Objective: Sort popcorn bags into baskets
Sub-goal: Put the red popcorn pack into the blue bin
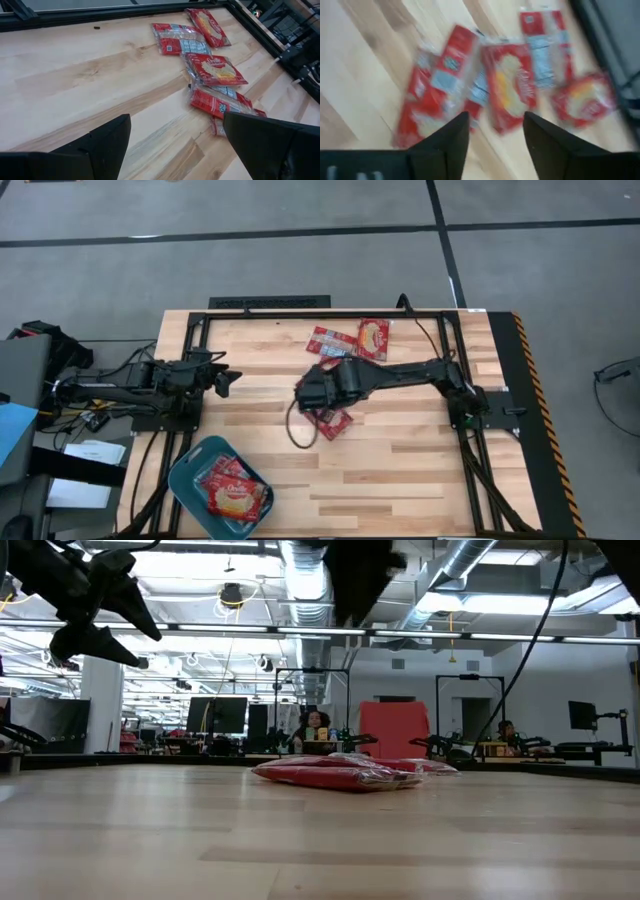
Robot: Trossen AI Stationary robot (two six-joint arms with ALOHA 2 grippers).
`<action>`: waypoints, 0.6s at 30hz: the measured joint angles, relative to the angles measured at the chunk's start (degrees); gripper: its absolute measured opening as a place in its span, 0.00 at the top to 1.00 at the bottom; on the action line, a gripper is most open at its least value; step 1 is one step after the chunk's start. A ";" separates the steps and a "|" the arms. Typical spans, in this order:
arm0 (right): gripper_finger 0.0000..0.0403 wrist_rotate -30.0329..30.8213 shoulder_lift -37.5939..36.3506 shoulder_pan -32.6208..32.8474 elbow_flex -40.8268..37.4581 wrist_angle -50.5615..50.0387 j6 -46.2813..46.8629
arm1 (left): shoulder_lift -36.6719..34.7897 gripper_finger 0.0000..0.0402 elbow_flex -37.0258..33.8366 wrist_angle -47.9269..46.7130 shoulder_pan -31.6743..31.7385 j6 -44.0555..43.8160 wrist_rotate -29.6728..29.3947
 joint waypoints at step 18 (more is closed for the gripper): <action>0.24 -7.83 -12.52 -5.32 -47.70 34.19 -16.15 | -0.02 0.24 0.00 -1.54 0.02 1.83 1.44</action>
